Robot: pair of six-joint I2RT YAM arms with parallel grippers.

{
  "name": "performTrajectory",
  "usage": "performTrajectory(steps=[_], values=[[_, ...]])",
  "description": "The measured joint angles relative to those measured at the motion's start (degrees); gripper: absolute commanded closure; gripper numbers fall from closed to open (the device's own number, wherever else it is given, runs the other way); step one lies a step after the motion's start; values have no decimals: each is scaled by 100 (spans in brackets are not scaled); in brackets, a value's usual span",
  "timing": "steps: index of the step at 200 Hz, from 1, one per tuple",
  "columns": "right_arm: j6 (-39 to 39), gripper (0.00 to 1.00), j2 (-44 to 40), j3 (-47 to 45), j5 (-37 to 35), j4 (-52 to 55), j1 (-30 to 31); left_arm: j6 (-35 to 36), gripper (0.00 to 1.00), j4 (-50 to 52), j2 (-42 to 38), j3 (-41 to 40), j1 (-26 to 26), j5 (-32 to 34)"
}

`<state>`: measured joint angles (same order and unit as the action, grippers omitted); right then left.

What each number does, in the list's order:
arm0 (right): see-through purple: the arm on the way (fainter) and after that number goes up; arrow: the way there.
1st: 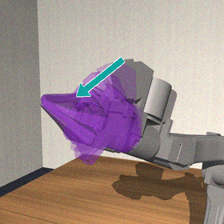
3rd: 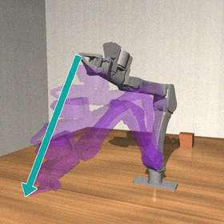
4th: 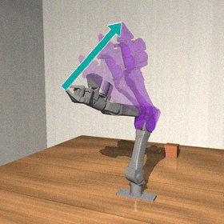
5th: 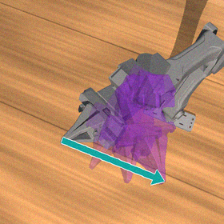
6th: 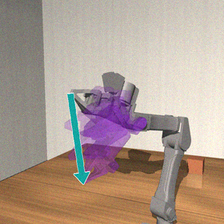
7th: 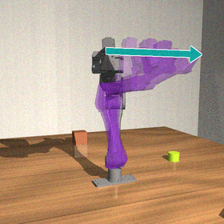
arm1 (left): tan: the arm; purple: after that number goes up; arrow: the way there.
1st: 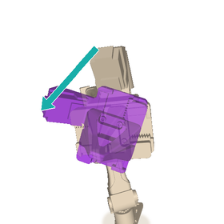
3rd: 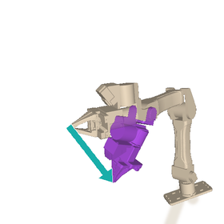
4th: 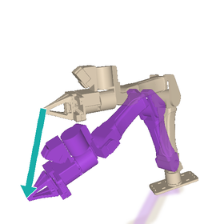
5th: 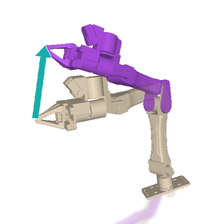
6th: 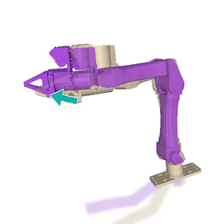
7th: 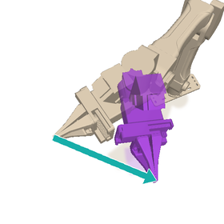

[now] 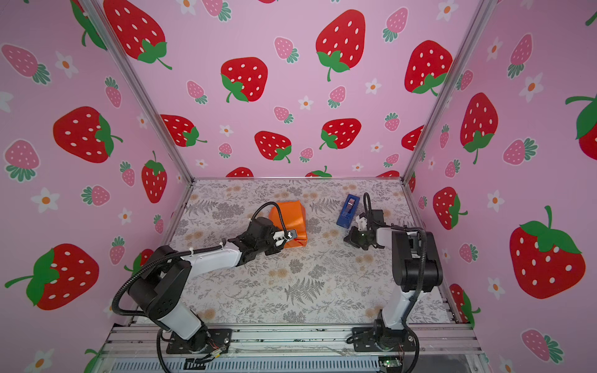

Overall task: Wrap a gift box in wrapping paper
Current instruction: Tear off the tape with the cutter, then stick the wrapping paper to the gift box.

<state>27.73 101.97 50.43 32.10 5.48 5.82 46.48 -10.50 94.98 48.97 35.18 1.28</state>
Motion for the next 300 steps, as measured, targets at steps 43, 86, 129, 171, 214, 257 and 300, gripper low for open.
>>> performTrajectory(steps=[43, 86, 129, 171, 214, 257, 300], values=[[76, 100, -739, -236, 861, -142, 173, -4, 52, -4, 0, 0, -4, -26], [704, 100, -1130, -227, 1805, -1167, 1067, -7, 52, -7, 0, 0, -9, -44], [1508, 100, -461, 380, 2144, -2002, 2041, -20, 52, -9, 0, 0, -11, -48], [2238, 100, 332, 918, 2264, -2474, 2509, -50, 53, -26, 0, 0, -17, -90], [2968, 100, 621, 800, 2472, -2719, 2616, -83, 53, -31, 0, 0, -26, -109], [3375, 100, 619, 706, 2658, -2924, 2695, -90, 53, -33, 0, 0, -31, -129], [3565, 100, 560, 507, 2708, -2966, 2717, -90, 53, -33, 0, 0, -33, -131]])
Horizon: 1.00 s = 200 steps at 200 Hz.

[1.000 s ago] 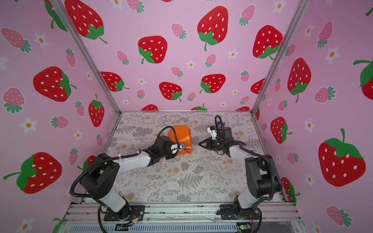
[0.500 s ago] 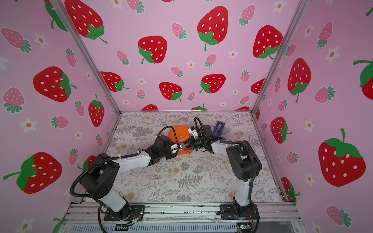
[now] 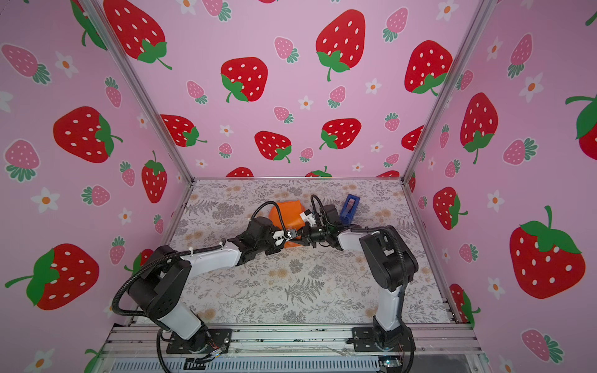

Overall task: Wrap a gift box in wrapping paper
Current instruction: Stick the wrapping paper to the gift box.

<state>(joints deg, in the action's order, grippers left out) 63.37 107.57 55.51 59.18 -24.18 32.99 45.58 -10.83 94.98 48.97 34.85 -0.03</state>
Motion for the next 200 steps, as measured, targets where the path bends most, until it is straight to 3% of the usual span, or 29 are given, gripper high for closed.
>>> performTrajectory(steps=[200], values=[[-66, 100, 15, -83, -219, 133, 66, 2, 55, 35, 0, 17, 2, -26]])
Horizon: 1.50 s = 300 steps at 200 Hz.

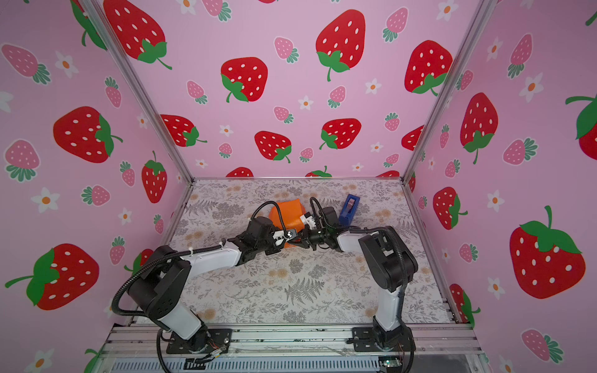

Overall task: Wrap a gift box in wrapping paper
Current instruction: Stick the wrapping paper to the gift box.

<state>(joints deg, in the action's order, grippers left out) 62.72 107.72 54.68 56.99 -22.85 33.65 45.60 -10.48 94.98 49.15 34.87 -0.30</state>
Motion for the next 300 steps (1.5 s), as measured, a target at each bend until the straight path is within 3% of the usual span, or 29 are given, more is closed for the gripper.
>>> performTrajectory(steps=[83, 121, 188, 259, 300], values=[[-125, 98, -195, 2, -243, 267, 24, 0, 56, 9, 0, 11, 0, -20], [-118, 85, -195, 2, -308, 341, 66, 0, 56, 9, 0, 11, 0, -22], [-120, 79, -195, 7, -396, 372, 85, 0, 57, 20, 0, 15, 0, -26], [-136, 56, -199, 13, -466, 525, 85, -2, 57, 24, 0, 22, 0, -33], [-153, 54, -310, 26, -501, 638, 85, 0, 57, 24, 0, 24, 0, -37]])
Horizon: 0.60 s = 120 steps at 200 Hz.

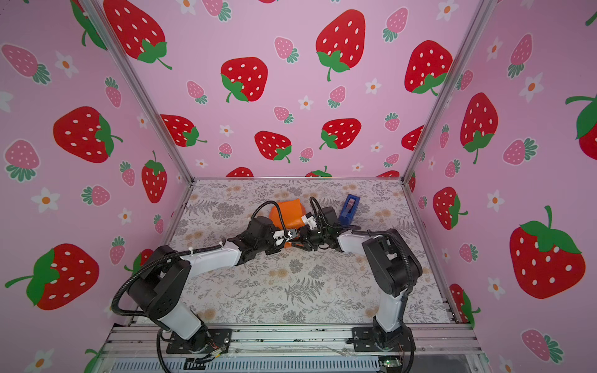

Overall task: Wrap a gift box in wrapping paper
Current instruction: Stick the wrapping paper to the gift box.

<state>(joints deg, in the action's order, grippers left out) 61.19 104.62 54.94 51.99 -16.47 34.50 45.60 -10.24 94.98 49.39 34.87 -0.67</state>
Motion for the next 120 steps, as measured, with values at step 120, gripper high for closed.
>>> performTrajectory(steps=[120], values=[[-251, 51, -533, -310, -382, 90, -15, -22, 61, -4, 33, 46, -13, -87]])
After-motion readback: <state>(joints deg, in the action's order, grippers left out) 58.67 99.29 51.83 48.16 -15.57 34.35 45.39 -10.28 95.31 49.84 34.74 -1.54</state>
